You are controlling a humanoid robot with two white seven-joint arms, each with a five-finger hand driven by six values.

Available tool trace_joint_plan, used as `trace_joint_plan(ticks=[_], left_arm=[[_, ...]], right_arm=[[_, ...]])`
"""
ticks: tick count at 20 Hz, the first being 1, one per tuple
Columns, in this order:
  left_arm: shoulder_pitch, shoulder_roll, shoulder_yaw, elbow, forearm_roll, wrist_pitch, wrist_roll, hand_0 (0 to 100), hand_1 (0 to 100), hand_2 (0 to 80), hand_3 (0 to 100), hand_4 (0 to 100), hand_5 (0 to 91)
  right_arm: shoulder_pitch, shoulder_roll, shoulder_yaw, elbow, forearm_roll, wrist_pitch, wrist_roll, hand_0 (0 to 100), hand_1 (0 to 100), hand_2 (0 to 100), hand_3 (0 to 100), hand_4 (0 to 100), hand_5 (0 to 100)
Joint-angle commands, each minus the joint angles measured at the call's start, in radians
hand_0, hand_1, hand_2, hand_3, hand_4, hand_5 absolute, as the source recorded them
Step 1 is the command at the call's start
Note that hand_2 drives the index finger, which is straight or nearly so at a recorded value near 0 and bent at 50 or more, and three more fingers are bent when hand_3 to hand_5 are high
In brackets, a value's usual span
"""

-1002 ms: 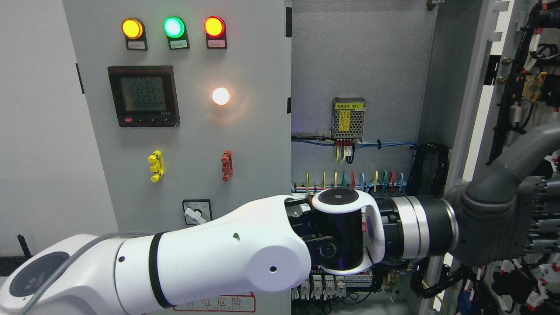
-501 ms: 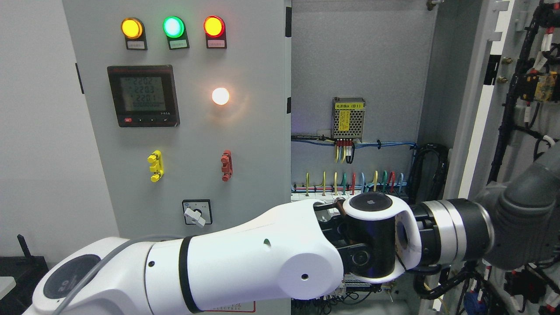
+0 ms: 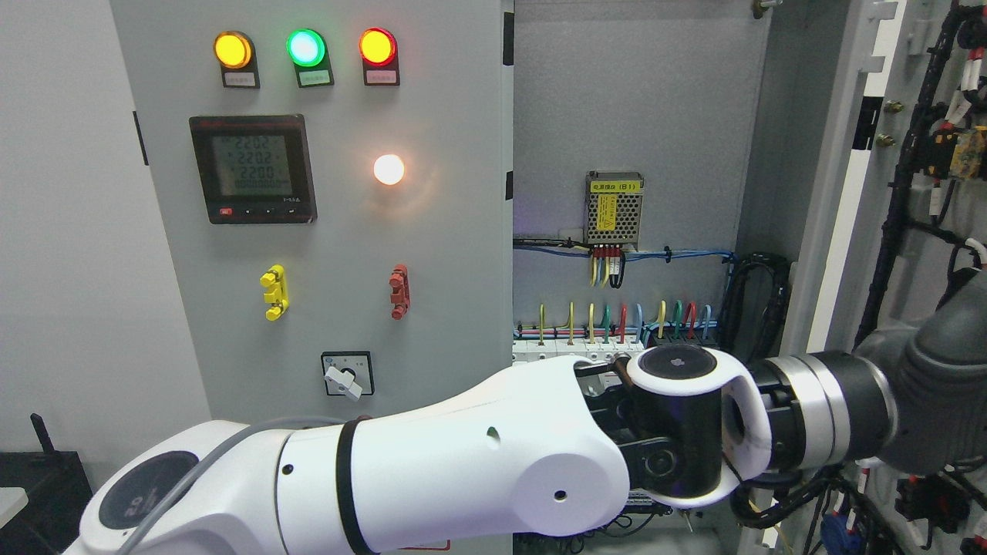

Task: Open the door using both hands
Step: 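Push the door outward with the left hand, swinging it wide open, then withdraw the left hand from the opened door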

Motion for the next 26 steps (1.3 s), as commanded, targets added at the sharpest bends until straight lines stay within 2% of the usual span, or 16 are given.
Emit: trace_joint_plan(ticks=[1,8,10,14,20,24,26], left_arm=[[-0.001,-0.020,0.003,0.010,-0.001,0.001,-0.001,0,0,0.0,0,3,0.0],[0.002,-0.002,0.017,-0.010,0.000,0.017,-0.006,0,0,0.0,0,3,0.0],[0.007,0.043,0.018,-0.036,0.002,0.025,-0.010,0,0,0.0,0,3,0.0],[0.046,0.191,0.017,-0.142,0.002,0.027,-0.038,0,0,0.0,0,3,0.0],[0.157,0.408,0.018,-0.254,-0.035,0.060,-0.184,0,0,0.0,0,3,0.0],[0.269,0.563,0.047,-0.350,-0.067,0.070,-0.196,0,0,0.0,0,3,0.0],[0.332,0.624,0.050,-0.384,-0.102,0.070,-0.195,0,0,0.0,0,3,0.0]], right_arm=[[0.000,0.000,0.000,0.000,0.001,0.000,0.000,11,0,0,0,0,0],[0.000,0.000,0.000,0.000,0.001,0.000,0.000,11,0,0,0,0,0],[0.000,0.000,0.000,0.000,-0.001,0.000,0.000,11,0,0,0,0,0],[0.000,0.000,0.000,0.000,-0.001,0.000,0.000,11,0,0,0,0,0],[0.000,0.000,0.000,0.000,-0.001,0.000,0.000,11,0,0,0,0,0],[0.000,0.000,0.000,0.000,0.000,0.000,0.000,11,0,0,0,0,0],[0.000,0.000,0.000,0.000,0.001,0.000,0.000,11,0,0,0,0,0]])
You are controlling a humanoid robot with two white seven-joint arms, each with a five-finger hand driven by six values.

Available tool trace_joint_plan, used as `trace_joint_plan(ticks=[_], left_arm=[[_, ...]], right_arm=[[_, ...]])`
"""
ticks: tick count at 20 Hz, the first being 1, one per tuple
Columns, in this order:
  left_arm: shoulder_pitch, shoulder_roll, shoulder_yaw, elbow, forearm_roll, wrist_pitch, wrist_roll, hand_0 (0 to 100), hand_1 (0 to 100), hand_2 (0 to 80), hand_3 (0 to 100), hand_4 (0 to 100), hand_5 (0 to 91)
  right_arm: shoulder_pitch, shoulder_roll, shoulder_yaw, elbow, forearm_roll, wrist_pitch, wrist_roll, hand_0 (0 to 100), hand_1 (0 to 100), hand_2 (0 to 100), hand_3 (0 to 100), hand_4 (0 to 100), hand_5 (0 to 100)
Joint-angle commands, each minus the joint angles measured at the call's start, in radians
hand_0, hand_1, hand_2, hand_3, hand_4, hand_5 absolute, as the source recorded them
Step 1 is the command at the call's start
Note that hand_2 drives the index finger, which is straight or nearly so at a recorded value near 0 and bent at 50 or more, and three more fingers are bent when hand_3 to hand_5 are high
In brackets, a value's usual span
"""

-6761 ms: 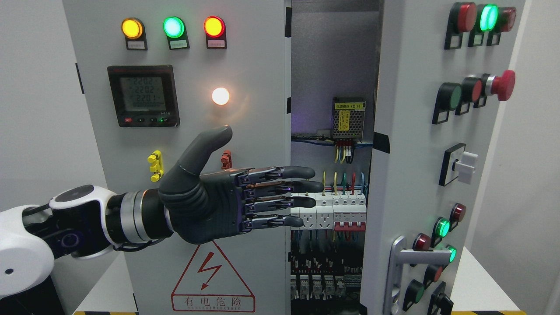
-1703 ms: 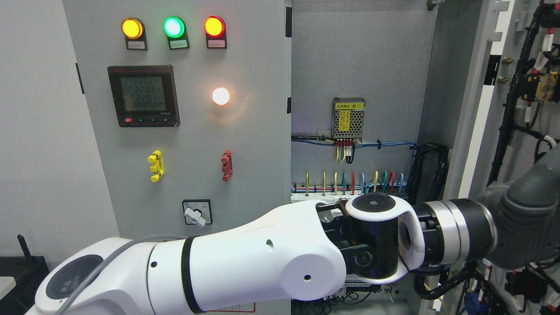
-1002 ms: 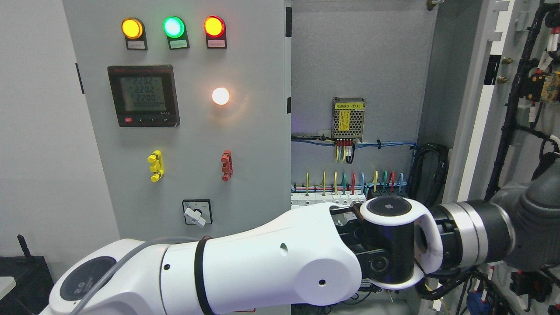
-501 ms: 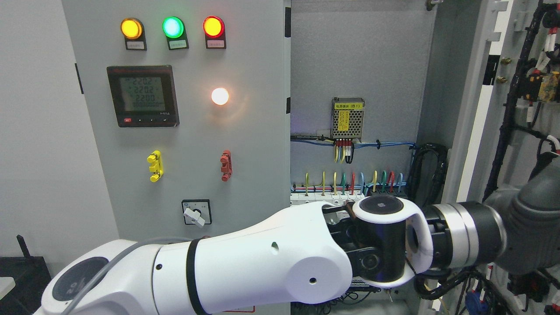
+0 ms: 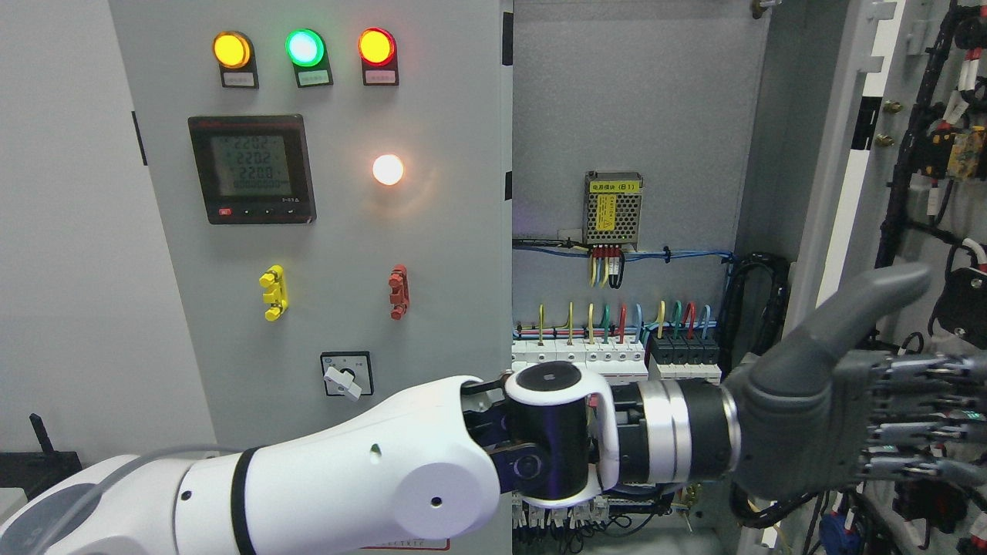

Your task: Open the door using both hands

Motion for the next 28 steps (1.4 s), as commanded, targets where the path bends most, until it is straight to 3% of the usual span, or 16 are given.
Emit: trace_joint_plan(ticks=[1,4,14,20,28], left_arm=[[0.175,0.338,0.041,-0.201,-0.070,0.010,0.000,0,0,0.0,0,3,0.0],[0.336,0.412,0.129,-0.228,-0.133,0.073,-0.001,0,0,0.0,0,3,0.0],[0.642,0.579,0.304,-0.314,-0.231,0.111,0.000,0,0,0.0,0,3,0.0],[0.916,0.655,0.386,-0.310,-0.403,0.113,0.000,0,0,0.0,0,3,0.0],[1.263,0.737,0.507,-0.307,-0.521,0.108,0.000,0,0,0.0,0,3,0.0]], right_arm=[[0.000,0.000,0.000,0.000,0.001,0.000,0.000,11,0,0,0,0,0],[0.000,0.000,0.000,0.000,0.001,0.000,0.000,11,0,0,0,0,0],[0.000,0.000,0.000,0.000,0.000,0.000,0.000,11,0,0,0,0,0],[0.000,0.000,0.000,0.000,0.000,0.000,0.000,11,0,0,0,0,0],[0.000,0.000,0.000,0.000,0.000,0.000,0.000,11,0,0,0,0,0]])
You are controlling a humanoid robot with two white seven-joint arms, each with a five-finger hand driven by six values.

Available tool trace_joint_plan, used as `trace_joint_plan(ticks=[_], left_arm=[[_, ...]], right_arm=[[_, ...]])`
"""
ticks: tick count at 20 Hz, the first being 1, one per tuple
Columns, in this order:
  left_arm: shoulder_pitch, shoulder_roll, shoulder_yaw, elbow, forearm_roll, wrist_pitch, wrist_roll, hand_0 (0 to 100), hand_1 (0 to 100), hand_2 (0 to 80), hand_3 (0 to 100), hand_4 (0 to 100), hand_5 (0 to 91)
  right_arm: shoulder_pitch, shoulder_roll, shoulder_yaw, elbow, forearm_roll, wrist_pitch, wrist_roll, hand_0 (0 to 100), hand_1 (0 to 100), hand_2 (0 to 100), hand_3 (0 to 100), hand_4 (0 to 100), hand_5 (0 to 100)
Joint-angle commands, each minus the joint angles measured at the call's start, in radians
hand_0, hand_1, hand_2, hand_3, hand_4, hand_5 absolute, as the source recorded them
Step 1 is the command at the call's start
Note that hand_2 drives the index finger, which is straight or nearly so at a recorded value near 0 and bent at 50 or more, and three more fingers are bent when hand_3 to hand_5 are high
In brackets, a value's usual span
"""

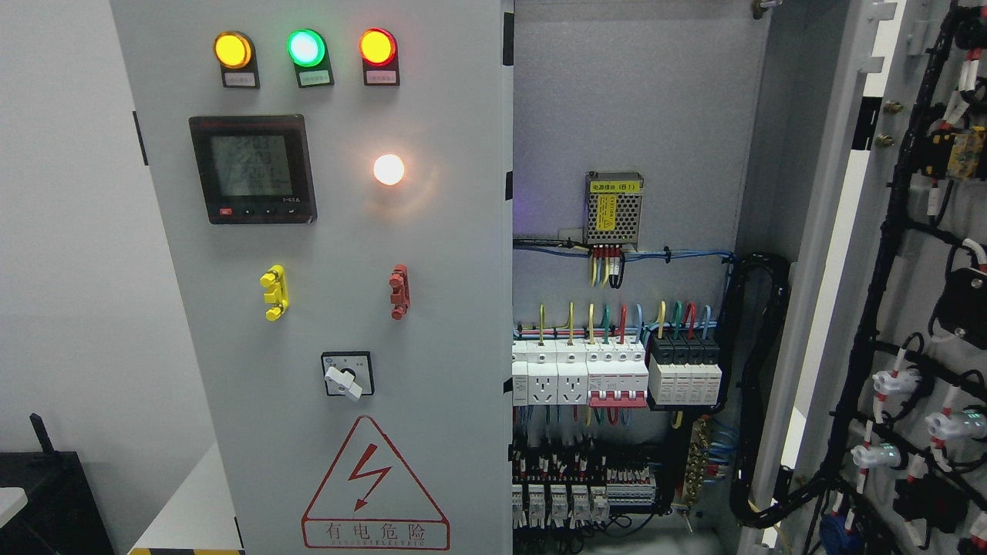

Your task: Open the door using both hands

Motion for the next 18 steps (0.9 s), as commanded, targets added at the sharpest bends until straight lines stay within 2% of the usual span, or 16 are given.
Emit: trace_joint_plan(ticks=[1,3,6,9,10,14,18], left_arm=[[0.292,0.160,0.190,-0.027,-0.094,-0.005,-0.002,0,0,0.0,0,3,0.0],[0.402,0.176,0.239,-0.023,-0.115,-0.005,-0.003,0,0,0.0,0,3,0.0],[0.546,0.179,0.311,-0.005,-0.187,-0.005,-0.008,0,0,0.0,0,3,0.0],[0.652,0.180,0.357,0.041,-0.200,-0.005,-0.010,0,0,0.0,0,3,0.0],[0.677,0.182,0.357,0.058,-0.206,-0.003,-0.010,0,0,0.0,0,3,0.0],[0.754,0.173,0.357,0.136,-0.298,-0.003,-0.011,0,0,0.0,0,3,0.0],[0.787,0.145,0.350,0.260,-0.368,-0.001,-0.020,0,0,0.0,0,3,0.0]], right_arm=[[0.000,0.000,0.000,0.000,-0.001,0.000,0.000,11,0,0,0,0,0],[0.000,0.000,0.000,0.000,-0.001,0.000,0.000,11,0,0,0,0,0],[0.000,0.000,0.000,0.000,-0.001,0.000,0.000,11,0,0,0,0,0],[0.000,0.000,0.000,0.000,-0.001,0.000,0.000,11,0,0,0,0,0],[0.000,0.000,0.000,0.000,0.001,0.000,0.000,11,0,0,0,0,0],[0.000,0.000,0.000,0.000,-0.001,0.000,0.000,11,0,0,0,0,0],[0.000,0.000,0.000,0.000,-0.001,0.000,0.000,11,0,0,0,0,0]])
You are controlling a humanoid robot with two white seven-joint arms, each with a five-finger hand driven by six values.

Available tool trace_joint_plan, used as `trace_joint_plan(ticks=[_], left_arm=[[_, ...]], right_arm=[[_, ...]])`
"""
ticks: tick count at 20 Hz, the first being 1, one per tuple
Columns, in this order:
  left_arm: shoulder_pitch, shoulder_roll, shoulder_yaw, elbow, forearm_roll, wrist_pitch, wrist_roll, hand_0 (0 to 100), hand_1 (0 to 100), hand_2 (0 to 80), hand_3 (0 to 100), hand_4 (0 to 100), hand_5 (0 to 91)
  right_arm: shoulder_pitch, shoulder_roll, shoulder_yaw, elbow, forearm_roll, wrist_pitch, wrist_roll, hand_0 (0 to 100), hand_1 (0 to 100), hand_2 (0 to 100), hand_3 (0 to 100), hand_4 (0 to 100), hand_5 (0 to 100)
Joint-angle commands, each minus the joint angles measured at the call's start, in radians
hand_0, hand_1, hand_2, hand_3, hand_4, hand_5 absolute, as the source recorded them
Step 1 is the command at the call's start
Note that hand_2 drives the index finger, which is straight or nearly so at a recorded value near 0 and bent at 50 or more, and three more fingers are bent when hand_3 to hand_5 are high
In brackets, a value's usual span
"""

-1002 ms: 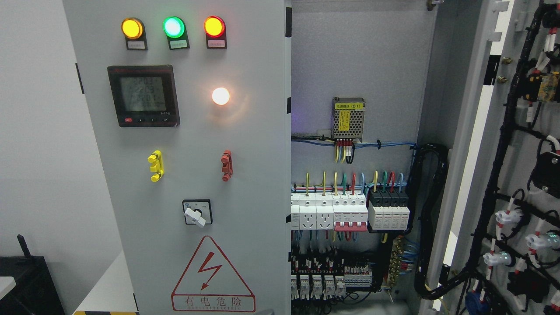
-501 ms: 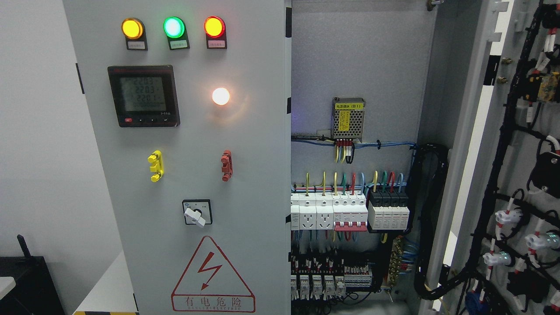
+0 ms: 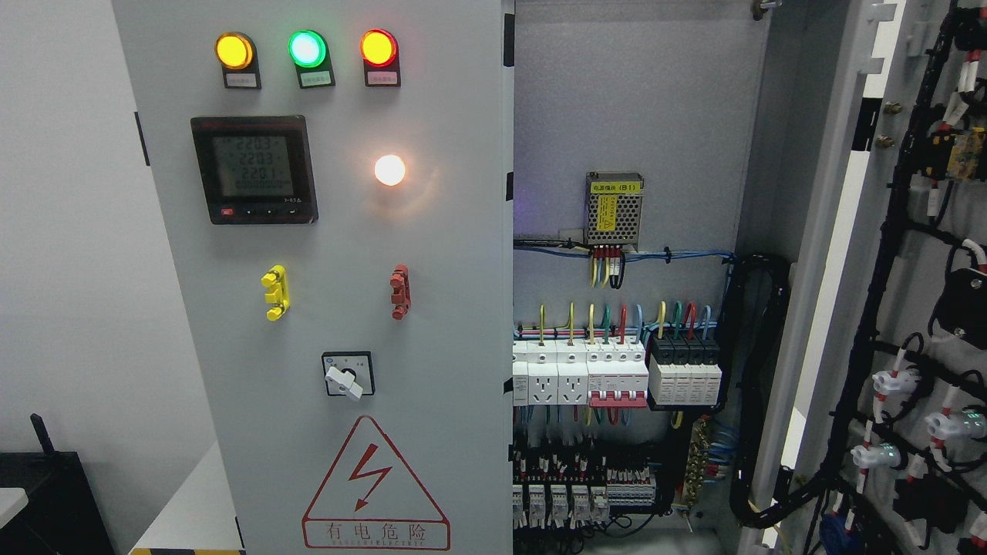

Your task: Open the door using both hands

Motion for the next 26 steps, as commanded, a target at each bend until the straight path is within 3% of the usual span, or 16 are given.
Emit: trace_joint_plan(ticks=[1,4,13,19,23,26], left_arm=[[0.102,-0.009,0.075,0.206,-0.121,0.004,-0.031,0,0,0.0,0,3,0.0],[0.124,-0.076,0.075,0.301,-0.257,0.005,-0.108,0,0,0.0,0,3,0.0],[0.083,-0.402,0.084,0.741,-0.610,-0.011,-0.113,0,0,0.0,0,3,0.0],[0.075,-0.618,0.090,1.062,-0.684,-0.028,-0.101,0,0,0.0,0,3,0.0],[0.072,-0.750,0.158,1.283,-0.735,-0.199,-0.099,0,0,0.0,0,3,0.0],[0.021,-0.853,0.222,1.458,-0.787,-0.271,-0.099,0,0,0.0,0,3,0.0]], right_arm=[[0.000,0.000,0.000,0.000,0.001,0.000,0.000,11,0,0,0,0,0],[0.000,0.000,0.000,0.000,0.001,0.000,0.000,11,0,0,0,0,0],[0.000,0.000,0.000,0.000,0.001,0.000,0.000,11,0,0,0,0,0],[0.000,0.000,0.000,0.000,0.001,0.000,0.000,11,0,0,0,0,0],[0.000,0.000,0.000,0.000,-0.001,0.000,0.000,11,0,0,0,0,0],[0.000,0.000,0.000,0.000,0.001,0.000,0.000,11,0,0,0,0,0]])
